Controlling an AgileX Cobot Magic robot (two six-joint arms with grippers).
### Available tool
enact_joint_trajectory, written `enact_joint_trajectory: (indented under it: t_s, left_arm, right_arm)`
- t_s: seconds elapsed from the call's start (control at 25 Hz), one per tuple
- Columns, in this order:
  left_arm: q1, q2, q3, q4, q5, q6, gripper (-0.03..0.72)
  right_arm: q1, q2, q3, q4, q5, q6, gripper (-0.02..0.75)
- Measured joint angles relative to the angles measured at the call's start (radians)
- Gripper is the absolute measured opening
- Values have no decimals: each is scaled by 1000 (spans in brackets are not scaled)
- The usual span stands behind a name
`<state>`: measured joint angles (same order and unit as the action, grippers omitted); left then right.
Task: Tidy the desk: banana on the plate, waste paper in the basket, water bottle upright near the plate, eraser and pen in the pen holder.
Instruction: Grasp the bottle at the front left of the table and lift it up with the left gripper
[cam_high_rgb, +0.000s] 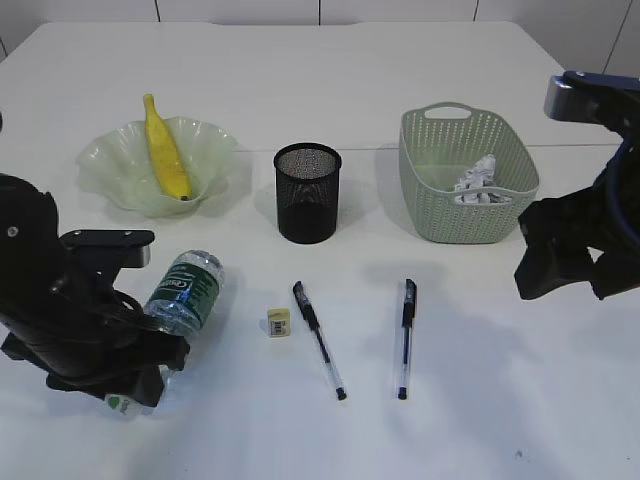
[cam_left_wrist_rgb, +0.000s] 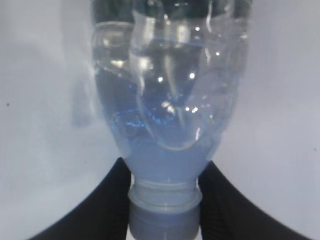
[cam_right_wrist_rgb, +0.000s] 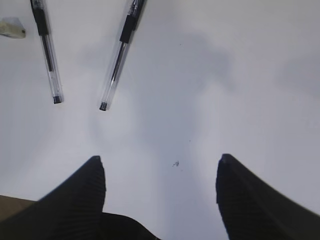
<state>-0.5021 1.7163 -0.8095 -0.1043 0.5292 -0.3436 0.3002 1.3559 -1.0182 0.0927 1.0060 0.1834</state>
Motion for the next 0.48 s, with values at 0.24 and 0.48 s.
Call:
enact_joint_trajectory:
  t_s: [0.24,0.48]
  left_arm:
    - [0,-134,6,56,123,37,242]
    - [0,-344,8,113,190,43,242]
  right_arm:
    - [0,0,0,0,0,0,514]
    - [0,0,0,0,0,-4,514]
